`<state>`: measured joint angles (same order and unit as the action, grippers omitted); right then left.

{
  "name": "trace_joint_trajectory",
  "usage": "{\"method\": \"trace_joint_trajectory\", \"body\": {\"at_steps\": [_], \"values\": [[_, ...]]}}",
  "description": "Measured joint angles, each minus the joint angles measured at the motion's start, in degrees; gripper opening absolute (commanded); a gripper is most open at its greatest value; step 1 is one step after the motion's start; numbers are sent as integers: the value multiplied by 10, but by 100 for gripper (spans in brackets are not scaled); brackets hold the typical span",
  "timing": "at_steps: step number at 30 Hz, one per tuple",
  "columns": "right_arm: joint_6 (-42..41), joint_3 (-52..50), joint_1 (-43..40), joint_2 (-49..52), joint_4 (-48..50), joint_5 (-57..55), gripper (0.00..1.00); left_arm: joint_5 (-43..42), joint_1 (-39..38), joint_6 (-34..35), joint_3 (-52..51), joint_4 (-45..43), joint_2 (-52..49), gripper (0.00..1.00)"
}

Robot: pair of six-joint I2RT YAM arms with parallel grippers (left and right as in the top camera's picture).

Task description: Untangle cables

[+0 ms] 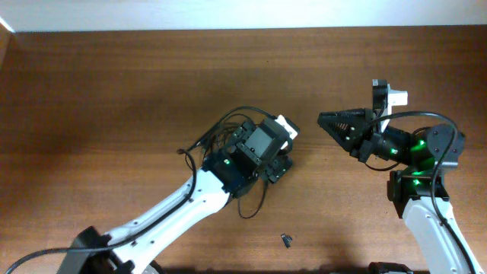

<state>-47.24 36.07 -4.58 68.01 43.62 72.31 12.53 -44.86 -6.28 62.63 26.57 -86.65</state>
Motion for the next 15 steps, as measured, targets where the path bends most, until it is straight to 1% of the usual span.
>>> {"method": "trace_joint_trajectory", "body": {"at_steps": [2, 4, 7, 8, 9, 10, 11, 12, 14, 15], "values": [[10, 0, 0, 0, 0, 0, 16, -39, 0, -12, 0, -1, 39, 99], [13, 0, 0, 0, 0, 0, 16, -40, 0, -14, -1, 0, 54, 99], [23, 0, 0, 0, -1, 0, 16, -21, 0, -15, -1, -1, 122, 99], [24, 0, 0, 0, -3, 0, 16, -10, 0, -15, -1, 0, 143, 90], [25, 0, 0, 0, -7, 0, 16, 3, 0, -16, -1, -1, 167, 68], [26, 0, 0, 0, -13, 0, 16, 20, 0, -19, -1, -2, 191, 37], [28, 0, 0, 0, -18, 0, 16, 34, 0, -15, -1, -3, 211, 15], [29, 0, 0, 0, -25, 0, 16, 51, 0, -16, -1, -2, 230, 1], [37, 0, 0, 1, -40, 0, 17, 78, 0, -16, -1, -3, 261, 0], [40, 0, 0, 2, -47, 0, 18, 84, 0, -17, -1, -5, 272, 0]]}}
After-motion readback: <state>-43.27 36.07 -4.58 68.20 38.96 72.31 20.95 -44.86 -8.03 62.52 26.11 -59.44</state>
